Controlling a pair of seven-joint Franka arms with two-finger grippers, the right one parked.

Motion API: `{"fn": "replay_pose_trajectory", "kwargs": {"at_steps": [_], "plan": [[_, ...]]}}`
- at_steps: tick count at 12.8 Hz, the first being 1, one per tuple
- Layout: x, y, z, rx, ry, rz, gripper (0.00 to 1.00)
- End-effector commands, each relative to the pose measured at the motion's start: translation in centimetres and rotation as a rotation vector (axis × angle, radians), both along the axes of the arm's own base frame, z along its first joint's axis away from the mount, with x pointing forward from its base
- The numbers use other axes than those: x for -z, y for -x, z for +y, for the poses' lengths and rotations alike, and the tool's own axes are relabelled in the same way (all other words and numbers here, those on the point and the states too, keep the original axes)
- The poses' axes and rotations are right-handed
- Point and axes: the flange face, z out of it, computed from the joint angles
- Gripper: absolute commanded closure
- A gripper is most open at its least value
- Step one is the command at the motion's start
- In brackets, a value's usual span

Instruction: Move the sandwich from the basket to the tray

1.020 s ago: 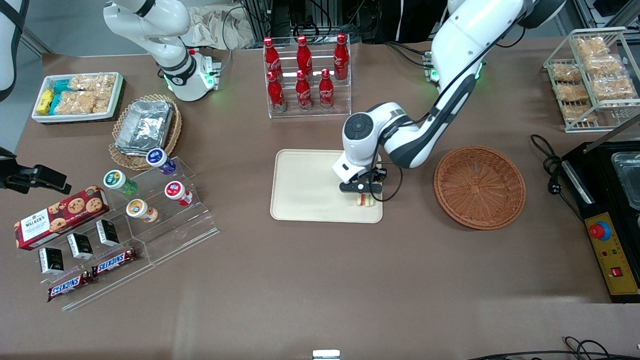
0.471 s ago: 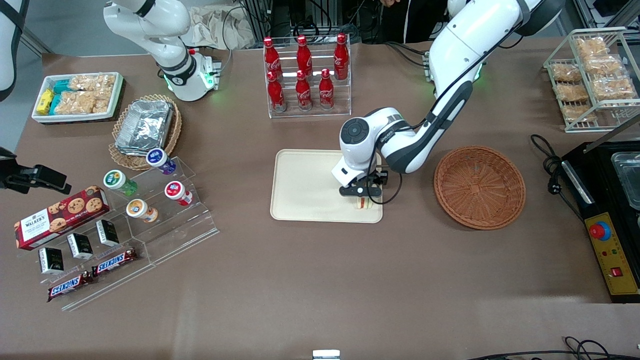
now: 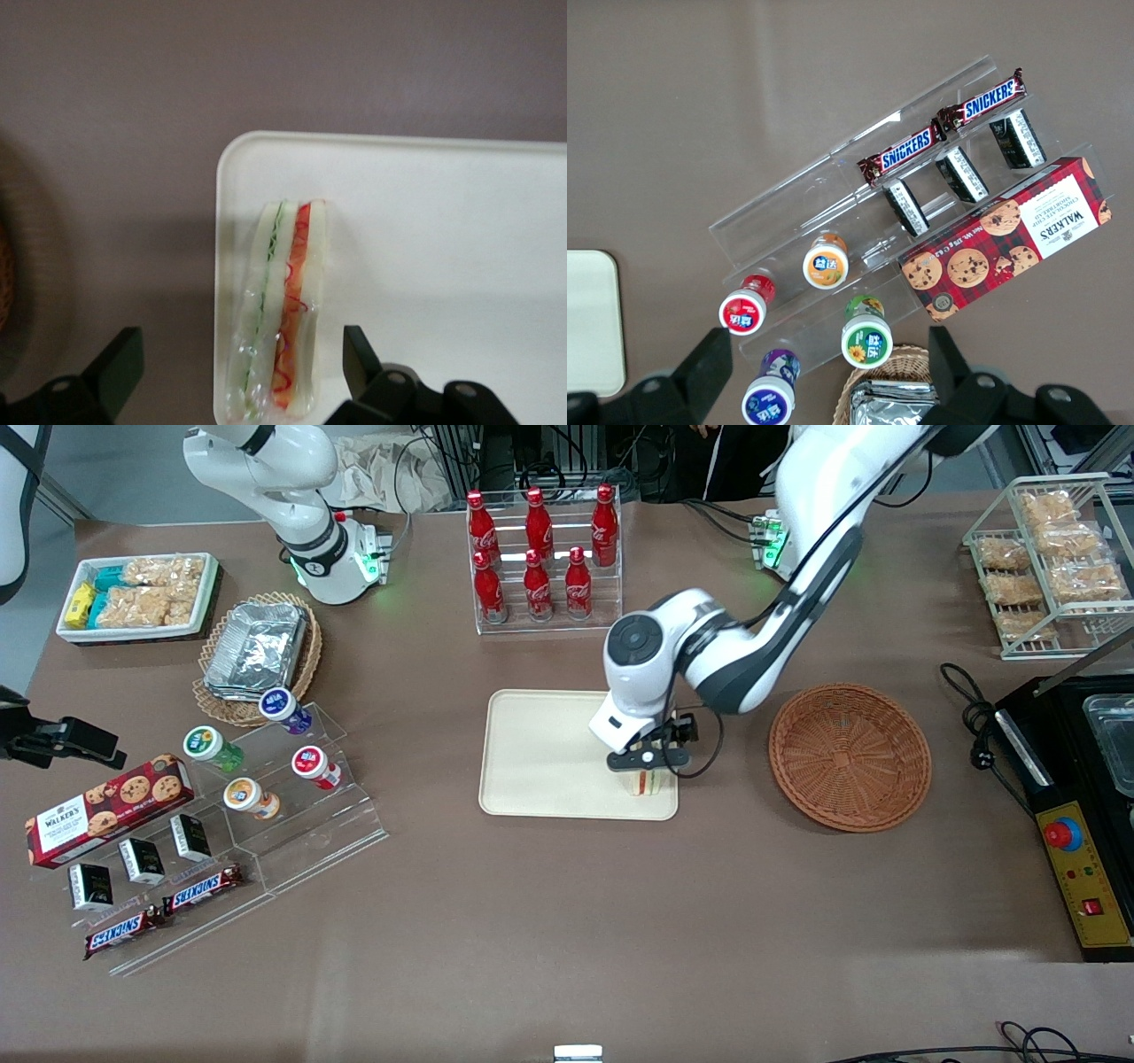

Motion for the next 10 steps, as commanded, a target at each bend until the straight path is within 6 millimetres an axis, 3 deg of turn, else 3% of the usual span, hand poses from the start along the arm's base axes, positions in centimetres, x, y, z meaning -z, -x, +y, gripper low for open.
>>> {"fn": "replay_pose_trajectory", "kwargs": {"at_steps": [1,3,6,8,9,10], "plan": [[-11.0,-1.6,3.4,-0.094,0.026,-0.048,0.0],[-17.8,-2.7,6.5,-0.174,0.05,-0.072,0.0],[-26.0,-3.8,14.4,-0.166,0.075,-0.063,0.0],[-30.1,-4.3,22.8,-0.136,0.145,-0.03,0.0],[-32.1,-3.4,26.1,-0.057,0.161,-0.024,0.0],[-32.8,-3.0,30.1,0.01,0.161,0.007,0.0]]}}
